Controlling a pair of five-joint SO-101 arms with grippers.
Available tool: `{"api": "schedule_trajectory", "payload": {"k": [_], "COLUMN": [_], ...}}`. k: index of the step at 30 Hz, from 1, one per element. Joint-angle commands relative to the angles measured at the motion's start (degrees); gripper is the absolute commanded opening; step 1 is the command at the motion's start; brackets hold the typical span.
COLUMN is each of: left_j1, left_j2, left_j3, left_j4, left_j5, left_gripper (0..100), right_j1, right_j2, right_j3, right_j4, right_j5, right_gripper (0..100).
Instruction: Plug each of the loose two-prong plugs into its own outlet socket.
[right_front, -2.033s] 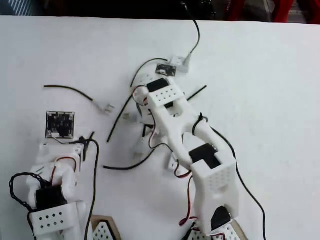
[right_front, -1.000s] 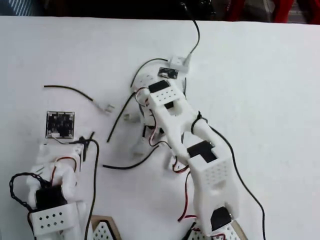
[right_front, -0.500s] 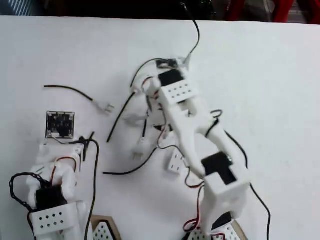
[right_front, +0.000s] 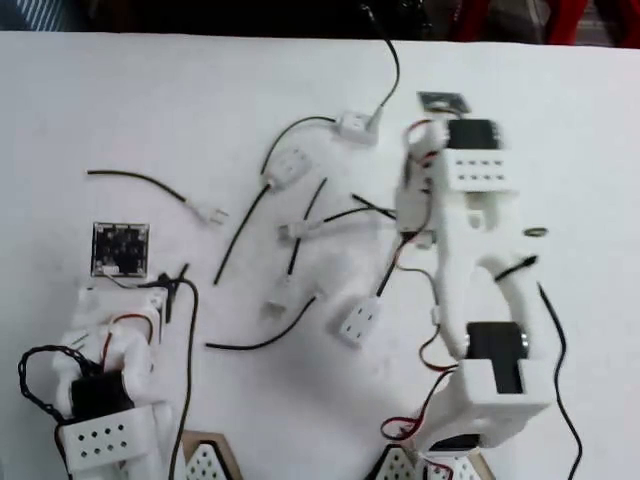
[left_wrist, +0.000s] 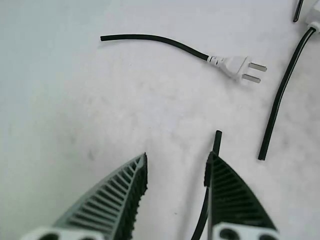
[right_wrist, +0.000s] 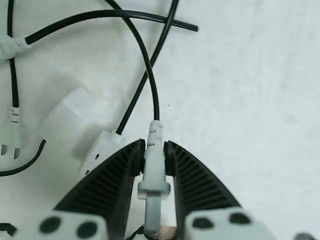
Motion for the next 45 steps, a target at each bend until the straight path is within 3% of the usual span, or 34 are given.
{"api": "schedule_trajectory", "payload": {"k": [1, 14, 20, 26, 33, 38, 45], "left_j1": [-0.1, -0.1, -0.1, -0.1, -0.1, -0.1, -0.1], "left_j2": [-0.8, -0.8, -0.8, -0.8, -0.8, -0.8, -0.8], "left_j3": [-0.3, -0.3, -0.3, -0.3, -0.3, -0.3, -0.3], "left_j4": [-0.3, -0.3, -0.3, -0.3, -0.3, -0.3, -0.3], "left_j5": [0.2, 0.2, 0.2, 0.2, 0.2, 0.2, 0.2], "left_gripper": [19, 19, 19, 19, 19, 19, 19], "right_j1": [2.9, 6.8, 8.0, 7.9, 6.8, 4.9, 0.5], "right_j2": [-5.0, -22.1, -22.4, -17.3, -15.2, -15.0, -14.9], "right_j3": [-2.1, -2.3, -1.3, 10.6, 26.9, 34.8, 41.8], "right_j4": [0.5, -1.0, -6.4, -20.3, -35.1, -36.7, -37.1], "right_j5": [1.7, 1.4, 1.1, -1.8, 3.0, 8.8, 9.8], "right_gripper": [1.7, 1.7, 1.7, 1.7, 1.7, 1.7, 1.7]}}
